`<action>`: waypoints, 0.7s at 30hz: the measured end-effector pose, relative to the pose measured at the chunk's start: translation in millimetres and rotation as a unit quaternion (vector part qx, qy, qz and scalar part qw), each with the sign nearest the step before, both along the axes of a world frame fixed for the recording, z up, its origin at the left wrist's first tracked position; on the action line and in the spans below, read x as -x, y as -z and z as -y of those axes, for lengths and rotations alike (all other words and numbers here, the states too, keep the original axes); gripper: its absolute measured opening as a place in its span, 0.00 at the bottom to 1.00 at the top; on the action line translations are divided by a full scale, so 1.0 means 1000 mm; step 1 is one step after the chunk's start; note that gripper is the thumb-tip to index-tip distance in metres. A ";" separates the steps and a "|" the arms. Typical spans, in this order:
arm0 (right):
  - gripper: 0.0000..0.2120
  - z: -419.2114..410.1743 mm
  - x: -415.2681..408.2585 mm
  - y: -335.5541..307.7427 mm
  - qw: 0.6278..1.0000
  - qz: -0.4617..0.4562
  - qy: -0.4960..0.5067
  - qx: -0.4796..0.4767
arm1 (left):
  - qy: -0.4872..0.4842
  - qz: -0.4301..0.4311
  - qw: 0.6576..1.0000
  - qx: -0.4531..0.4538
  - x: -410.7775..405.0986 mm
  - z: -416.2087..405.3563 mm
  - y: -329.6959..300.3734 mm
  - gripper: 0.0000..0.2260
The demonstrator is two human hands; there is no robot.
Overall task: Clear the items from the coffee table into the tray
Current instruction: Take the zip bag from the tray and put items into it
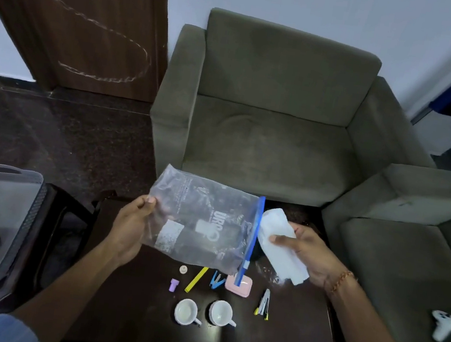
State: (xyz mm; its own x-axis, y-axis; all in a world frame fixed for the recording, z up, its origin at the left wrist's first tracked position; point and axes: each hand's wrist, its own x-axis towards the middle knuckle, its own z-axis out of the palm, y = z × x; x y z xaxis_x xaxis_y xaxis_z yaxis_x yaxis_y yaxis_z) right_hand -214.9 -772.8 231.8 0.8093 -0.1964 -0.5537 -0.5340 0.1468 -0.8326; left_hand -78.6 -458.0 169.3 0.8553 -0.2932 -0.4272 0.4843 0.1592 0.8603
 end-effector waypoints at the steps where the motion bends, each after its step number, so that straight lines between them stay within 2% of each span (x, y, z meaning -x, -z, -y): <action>1: 0.12 0.009 0.001 0.000 1.000 -0.004 0.001 0.007 | -0.004 -0.005 1.000 0.013 0.001 -0.003 0.003 0.12; 5: 0.11 0.044 -0.002 0.013 0.997 -0.048 0.002 0.057 | -0.032 -0.029 0.998 0.050 0.010 -0.023 0.024 0.09; 8: 0.08 0.065 -0.016 0.031 0.990 -0.090 0.017 0.103 | -0.030 -0.043 0.996 0.072 0.023 -0.035 0.044 0.11; 11: 0.07 0.078 -0.034 0.055 0.983 -0.105 -0.010 0.151 | -0.060 -0.062 0.995 0.055 0.038 -0.046 0.068 0.11; 13: 0.06 0.085 -0.047 0.072 0.966 -0.125 -0.050 0.222 | -0.071 -0.071 0.994 0.052 0.043 -0.054 0.084 0.07; 16: 0.07 0.093 -0.067 0.100 0.927 -0.169 -0.107 0.316 | -0.071 -0.103 0.991 0.055 0.050 -0.061 0.104 0.08; 21: 0.20 0.097 -0.095 0.149 0.868 -0.250 -0.175 0.392 | -0.084 -0.101 0.990 0.043 0.056 -0.045 0.124 0.11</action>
